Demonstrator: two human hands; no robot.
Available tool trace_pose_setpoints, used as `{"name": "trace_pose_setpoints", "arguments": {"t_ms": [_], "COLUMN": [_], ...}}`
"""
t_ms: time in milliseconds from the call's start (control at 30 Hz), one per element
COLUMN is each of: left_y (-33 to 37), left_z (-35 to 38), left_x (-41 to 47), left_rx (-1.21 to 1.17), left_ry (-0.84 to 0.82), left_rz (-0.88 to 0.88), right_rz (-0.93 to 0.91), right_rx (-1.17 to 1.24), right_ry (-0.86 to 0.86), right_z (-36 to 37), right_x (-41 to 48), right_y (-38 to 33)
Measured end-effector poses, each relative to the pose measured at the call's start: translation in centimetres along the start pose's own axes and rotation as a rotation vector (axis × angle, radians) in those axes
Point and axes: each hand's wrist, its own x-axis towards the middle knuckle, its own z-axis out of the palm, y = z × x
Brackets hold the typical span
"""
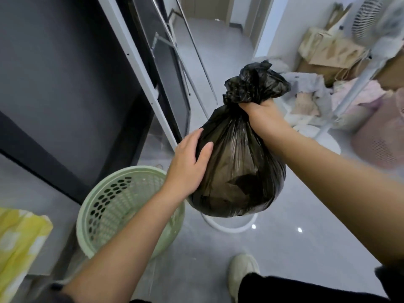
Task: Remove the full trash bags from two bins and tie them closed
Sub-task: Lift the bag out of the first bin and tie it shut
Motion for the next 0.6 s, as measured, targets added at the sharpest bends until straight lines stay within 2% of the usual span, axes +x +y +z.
{"name": "trace_pose_setpoints", "arguments": {"t_ms": [200,300,433,600], "left_y": [-3.4,-6.0,-9.5,-15.4], "left_z": [10.7,16.4,22.1,25.9], "left_x": [0.8,0.5,-0.9,-3.7], "left_rx": [0.046,0.021,-0.013,0.288], "left_ry": [-0.182,-0.281,-0.312,-0.310], "left_rz": [-0.071,-0.180,-0.562,-0.975], "right_rz": [0.114,0.190,0.253,0.196], "right_rx": [-0.035,-0.217,-0.458,-0.679], "right_ry": [0.100,0.093,-0.006,-0.101], "right_z": [-5.2,-8.1,-11.8,-16.7], "right_x": [1.7,2.5,3.5,5.4], "right_y": [9.5,16.9,25.4,31.4]}}
